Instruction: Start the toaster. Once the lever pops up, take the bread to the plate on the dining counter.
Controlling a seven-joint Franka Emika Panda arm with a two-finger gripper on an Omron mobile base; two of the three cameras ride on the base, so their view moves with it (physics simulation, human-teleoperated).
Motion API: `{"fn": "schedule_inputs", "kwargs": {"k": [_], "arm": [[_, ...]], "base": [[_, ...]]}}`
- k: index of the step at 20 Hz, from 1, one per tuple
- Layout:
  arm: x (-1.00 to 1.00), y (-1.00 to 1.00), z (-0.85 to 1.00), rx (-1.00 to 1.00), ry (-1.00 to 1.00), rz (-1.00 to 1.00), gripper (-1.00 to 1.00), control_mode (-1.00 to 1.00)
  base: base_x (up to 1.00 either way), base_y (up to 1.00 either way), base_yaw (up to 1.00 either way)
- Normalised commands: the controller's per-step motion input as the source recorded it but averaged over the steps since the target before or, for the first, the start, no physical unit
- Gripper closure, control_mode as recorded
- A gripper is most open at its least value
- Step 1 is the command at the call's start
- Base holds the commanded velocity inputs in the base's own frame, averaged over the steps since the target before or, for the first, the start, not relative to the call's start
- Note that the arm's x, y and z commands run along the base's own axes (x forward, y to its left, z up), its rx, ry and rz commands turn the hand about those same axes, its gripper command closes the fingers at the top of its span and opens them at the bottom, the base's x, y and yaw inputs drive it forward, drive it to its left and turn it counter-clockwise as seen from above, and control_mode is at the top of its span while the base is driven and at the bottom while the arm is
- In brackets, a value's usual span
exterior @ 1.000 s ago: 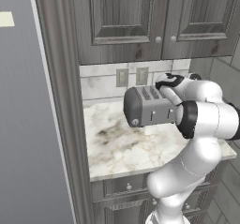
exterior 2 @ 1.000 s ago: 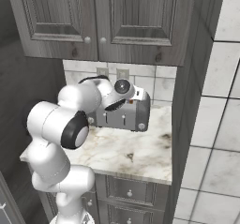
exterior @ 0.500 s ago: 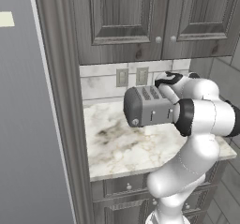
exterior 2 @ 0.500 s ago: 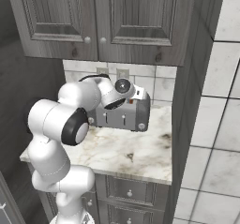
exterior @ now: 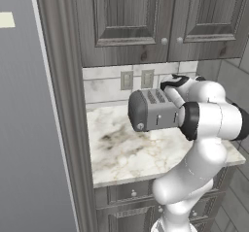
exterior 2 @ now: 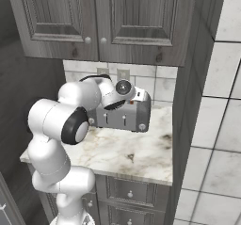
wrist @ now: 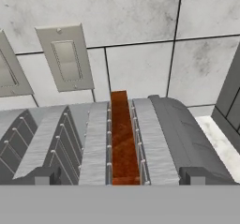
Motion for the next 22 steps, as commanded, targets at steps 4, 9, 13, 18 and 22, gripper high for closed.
{"fn": "schedule_inputs", "kwargs": {"k": [4,9,13,18,22], "arm": [[0.00,0.00,-0.08,0.00,0.00,0.00,-1.00,-1.00],[0.00,0.00,-0.05,0.00,0.00,0.00,-1.00,-1.00],[0.02,0.00,0.00,0.00,0.00,0.00,-1.00,-1.00],[0.08,0.00,0.00,0.00,0.00,0.00,-1.00,-1.00],[0.03,0.00,0.00,0.00,0.00,0.00,1.00,-1.00]], "base": [[0.00,0.00,0.00],[0.00,0.00,0.00],[0.00,0.00,0.00],[0.00,0.00,0.00],[0.00,0.00,0.00]]}}
